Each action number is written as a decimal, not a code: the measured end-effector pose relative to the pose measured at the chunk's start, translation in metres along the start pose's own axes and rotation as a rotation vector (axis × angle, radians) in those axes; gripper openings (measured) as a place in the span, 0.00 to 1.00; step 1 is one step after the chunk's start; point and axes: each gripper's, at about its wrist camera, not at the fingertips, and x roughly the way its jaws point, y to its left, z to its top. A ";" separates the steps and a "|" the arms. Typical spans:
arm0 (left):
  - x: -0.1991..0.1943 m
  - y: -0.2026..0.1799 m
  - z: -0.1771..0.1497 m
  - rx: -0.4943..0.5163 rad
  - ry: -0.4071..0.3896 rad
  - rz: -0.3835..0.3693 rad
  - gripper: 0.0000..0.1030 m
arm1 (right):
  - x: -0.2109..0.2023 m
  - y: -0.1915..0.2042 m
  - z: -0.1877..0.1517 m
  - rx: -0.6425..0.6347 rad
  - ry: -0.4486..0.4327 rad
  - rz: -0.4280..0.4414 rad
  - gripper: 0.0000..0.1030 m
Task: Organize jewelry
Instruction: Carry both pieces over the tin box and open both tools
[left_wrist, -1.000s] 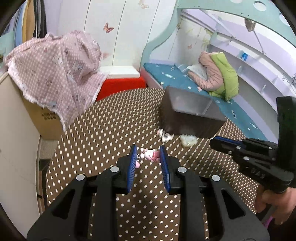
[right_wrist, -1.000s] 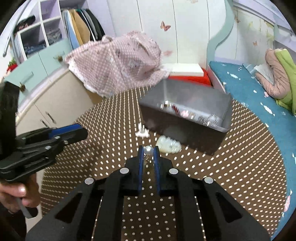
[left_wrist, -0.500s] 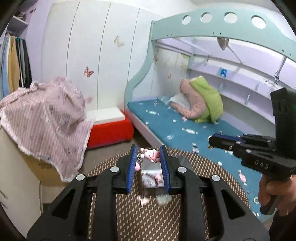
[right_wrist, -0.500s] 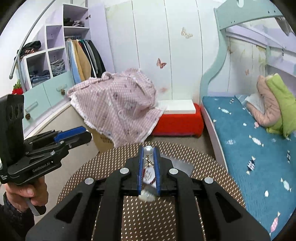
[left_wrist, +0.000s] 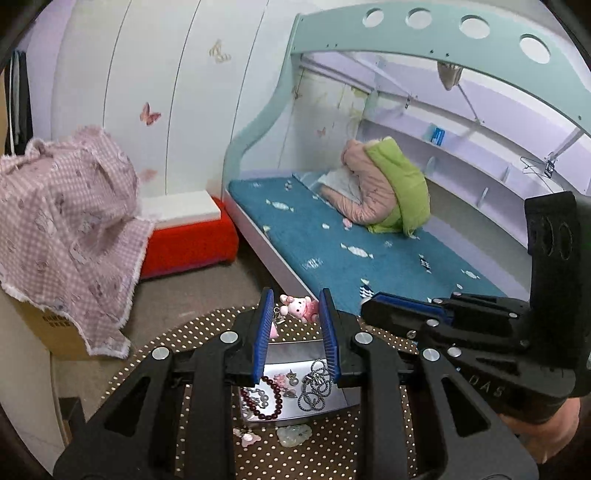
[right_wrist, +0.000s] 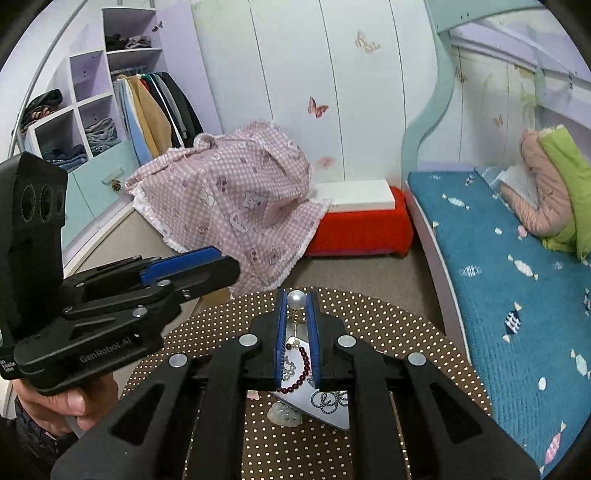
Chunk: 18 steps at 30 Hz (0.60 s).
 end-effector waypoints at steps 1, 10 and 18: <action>0.004 0.001 -0.002 -0.004 0.009 -0.002 0.24 | 0.004 -0.002 0.000 0.007 0.011 -0.001 0.09; 0.043 0.017 -0.017 -0.056 0.086 0.001 0.25 | 0.040 -0.016 -0.009 0.054 0.095 0.002 0.09; 0.058 0.029 -0.025 -0.076 0.143 0.011 0.26 | 0.053 -0.027 -0.013 0.094 0.139 -0.001 0.13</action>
